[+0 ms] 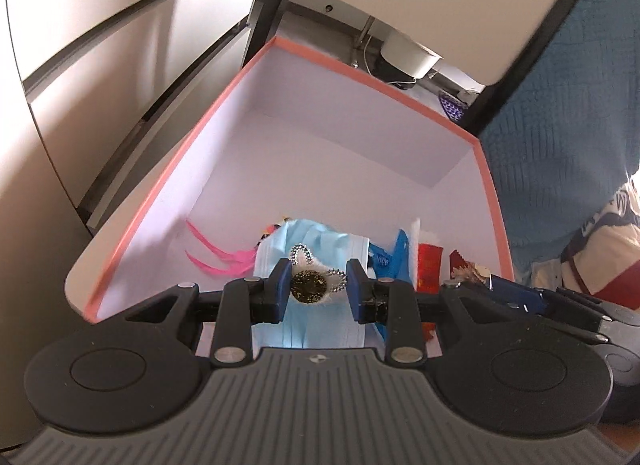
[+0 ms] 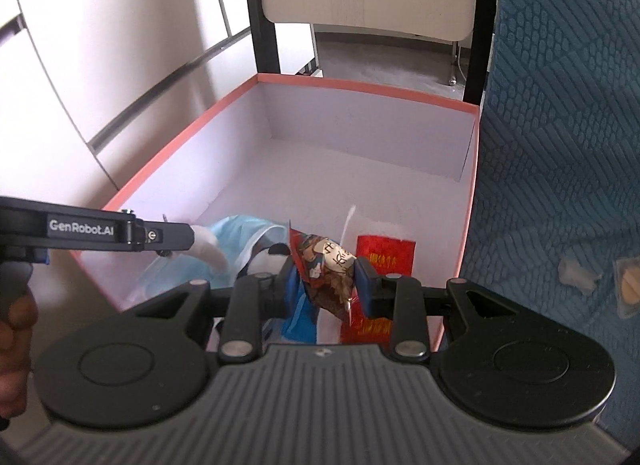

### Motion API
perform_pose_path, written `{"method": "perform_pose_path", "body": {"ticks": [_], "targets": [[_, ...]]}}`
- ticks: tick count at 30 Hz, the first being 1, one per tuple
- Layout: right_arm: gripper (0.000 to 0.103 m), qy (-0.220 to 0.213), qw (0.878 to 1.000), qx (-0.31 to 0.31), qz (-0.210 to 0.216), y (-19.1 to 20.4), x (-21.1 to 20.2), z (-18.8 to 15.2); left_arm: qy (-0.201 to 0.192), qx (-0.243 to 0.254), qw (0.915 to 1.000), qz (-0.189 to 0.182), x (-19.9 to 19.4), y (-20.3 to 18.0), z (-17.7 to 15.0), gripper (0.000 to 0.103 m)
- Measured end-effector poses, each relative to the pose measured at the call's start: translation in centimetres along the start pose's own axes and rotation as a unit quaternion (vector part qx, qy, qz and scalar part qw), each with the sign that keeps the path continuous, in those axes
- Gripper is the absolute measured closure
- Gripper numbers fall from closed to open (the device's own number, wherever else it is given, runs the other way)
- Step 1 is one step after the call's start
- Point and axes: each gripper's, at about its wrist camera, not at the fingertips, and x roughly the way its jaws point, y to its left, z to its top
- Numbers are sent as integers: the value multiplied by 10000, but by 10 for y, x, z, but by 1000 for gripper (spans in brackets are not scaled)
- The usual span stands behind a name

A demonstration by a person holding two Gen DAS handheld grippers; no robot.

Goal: Organize soft objects
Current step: 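Carry hair tie and wrapper into the pink box and open both tools, then withdraw both tools from the box back over the chair seat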

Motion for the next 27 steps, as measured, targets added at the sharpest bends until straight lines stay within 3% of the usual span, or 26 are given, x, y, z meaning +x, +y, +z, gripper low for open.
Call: {"method": "perform_pose_path", "body": {"ticks": [10, 12, 14, 16, 27], "targets": [[68, 2, 9999, 88, -134, -5, 15, 6, 30, -203, 9998, 19, 11, 8, 8, 65], [61, 9, 9999, 91, -118, -4, 14, 7, 8, -194, 9998, 25, 8, 8, 8, 53], [45, -36, 9999, 68, -99, -3, 11, 7, -96, -271, 9996, 39, 4, 8, 7, 49], [38, -116, 9999, 83, -94, -2, 4, 7, -143, -321, 9993, 89, 0, 9, 8, 49], [39, -460, 9987, 210, 33, -10, -40, 3, -633, -103, 9979, 57, -46, -13, -4, 48]]}}
